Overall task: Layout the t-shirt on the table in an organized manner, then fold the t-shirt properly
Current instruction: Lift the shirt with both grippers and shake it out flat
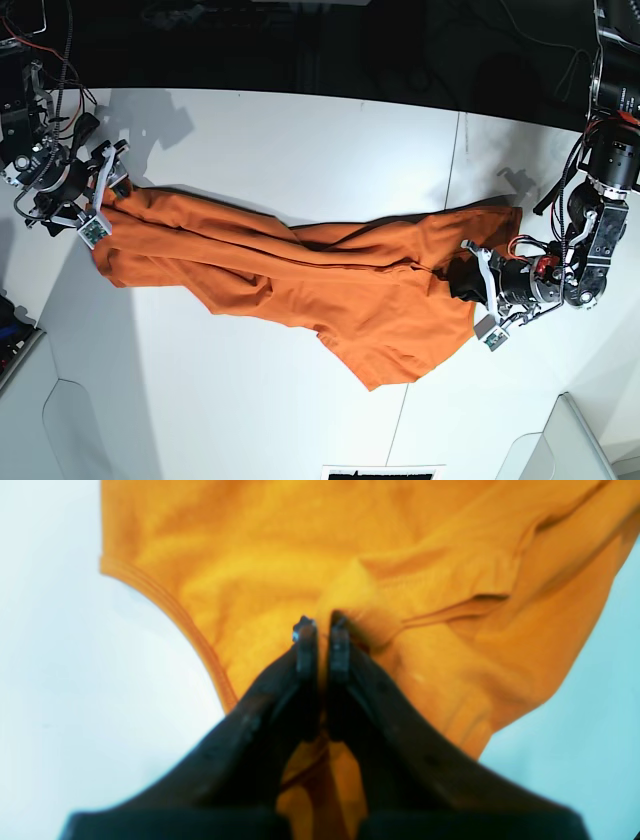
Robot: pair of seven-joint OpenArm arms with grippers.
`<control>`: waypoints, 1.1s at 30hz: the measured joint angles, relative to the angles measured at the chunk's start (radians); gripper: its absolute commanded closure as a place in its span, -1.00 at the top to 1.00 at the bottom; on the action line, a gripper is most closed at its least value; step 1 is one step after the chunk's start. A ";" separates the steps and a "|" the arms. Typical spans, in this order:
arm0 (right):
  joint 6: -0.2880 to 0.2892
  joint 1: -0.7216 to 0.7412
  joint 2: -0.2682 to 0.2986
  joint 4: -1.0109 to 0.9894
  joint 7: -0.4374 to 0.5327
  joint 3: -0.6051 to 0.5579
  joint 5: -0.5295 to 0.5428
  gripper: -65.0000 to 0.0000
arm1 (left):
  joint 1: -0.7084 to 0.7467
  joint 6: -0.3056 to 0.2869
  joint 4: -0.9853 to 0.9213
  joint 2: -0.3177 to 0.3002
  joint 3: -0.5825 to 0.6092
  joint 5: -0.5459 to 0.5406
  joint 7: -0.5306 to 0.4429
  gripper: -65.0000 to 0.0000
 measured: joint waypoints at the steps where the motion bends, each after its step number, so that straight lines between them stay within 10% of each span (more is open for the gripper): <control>1: -0.010 0.011 0.002 0.000 0.000 -0.014 -0.018 0.28 | 0.000 0.000 0.003 0.000 0.000 0.000 0.000 -1.00; 33: 0.030 0.078 0.021 -0.083 0.007 -0.023 -0.008 0.28 | 0.000 0.000 0.012 0.000 0.000 -0.037 0.030 -1.00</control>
